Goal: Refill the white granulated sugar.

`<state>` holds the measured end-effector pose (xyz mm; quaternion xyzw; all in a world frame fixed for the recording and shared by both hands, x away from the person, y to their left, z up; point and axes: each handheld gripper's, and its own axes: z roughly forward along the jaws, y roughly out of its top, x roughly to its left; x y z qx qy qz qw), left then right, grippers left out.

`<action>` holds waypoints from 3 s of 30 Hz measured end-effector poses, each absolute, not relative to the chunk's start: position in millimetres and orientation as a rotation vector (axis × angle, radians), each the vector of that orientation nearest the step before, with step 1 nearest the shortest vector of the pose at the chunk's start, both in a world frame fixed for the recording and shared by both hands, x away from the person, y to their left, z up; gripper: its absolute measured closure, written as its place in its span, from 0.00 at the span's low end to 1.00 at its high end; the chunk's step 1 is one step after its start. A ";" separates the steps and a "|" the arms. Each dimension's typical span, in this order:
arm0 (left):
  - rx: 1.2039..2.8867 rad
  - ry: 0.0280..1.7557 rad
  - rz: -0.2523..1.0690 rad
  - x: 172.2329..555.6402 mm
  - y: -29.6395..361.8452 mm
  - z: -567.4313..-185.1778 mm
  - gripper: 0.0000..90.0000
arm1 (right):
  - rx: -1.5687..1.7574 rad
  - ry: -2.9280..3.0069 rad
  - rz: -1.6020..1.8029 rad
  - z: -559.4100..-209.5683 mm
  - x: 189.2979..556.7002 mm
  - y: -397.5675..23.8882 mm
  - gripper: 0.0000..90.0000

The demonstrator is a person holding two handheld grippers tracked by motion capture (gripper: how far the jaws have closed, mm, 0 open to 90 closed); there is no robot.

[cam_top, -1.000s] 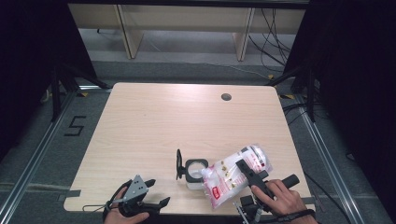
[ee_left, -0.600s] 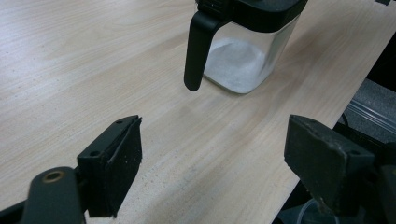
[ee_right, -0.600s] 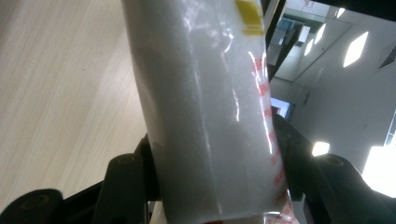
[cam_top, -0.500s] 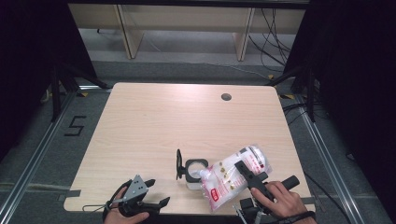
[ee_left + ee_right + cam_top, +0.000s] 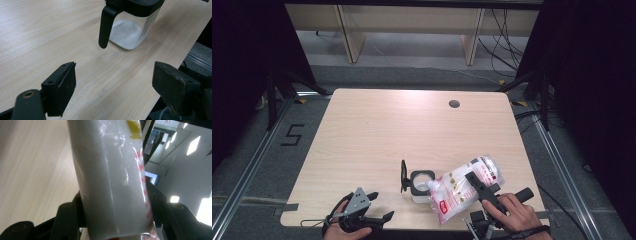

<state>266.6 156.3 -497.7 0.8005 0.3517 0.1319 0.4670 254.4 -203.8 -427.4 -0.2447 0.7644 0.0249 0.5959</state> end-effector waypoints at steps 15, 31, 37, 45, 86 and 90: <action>1.993 0.832 0.342 267.8 156.7 -497.4 0.21 | -0.558 1.788 0.087 -431.6 255.4 -204.8 0.57; 1.993 0.836 0.343 267.9 156.8 -497.4 0.21 | -0.552 1.811 0.078 -435.8 259.0 -207.5 0.59; 1.991 0.834 0.338 267.7 156.5 -497.5 0.21 | -0.570 1.798 0.074 -437.8 261.0 -207.6 0.60; 1.990 0.835 0.339 267.5 156.6 -497.4 0.21 | -0.592 1.786 0.056 -436.0 259.8 -206.3 0.60; 1.976 0.844 0.338 267.4 156.1 -497.6 0.21 | -0.635 1.766 0.010 -428.3 248.6 -200.7 0.61; 1.977 0.862 0.326 267.1 156.7 -497.6 0.21 | -0.631 1.746 0.020 -427.6 248.1 -200.7 0.61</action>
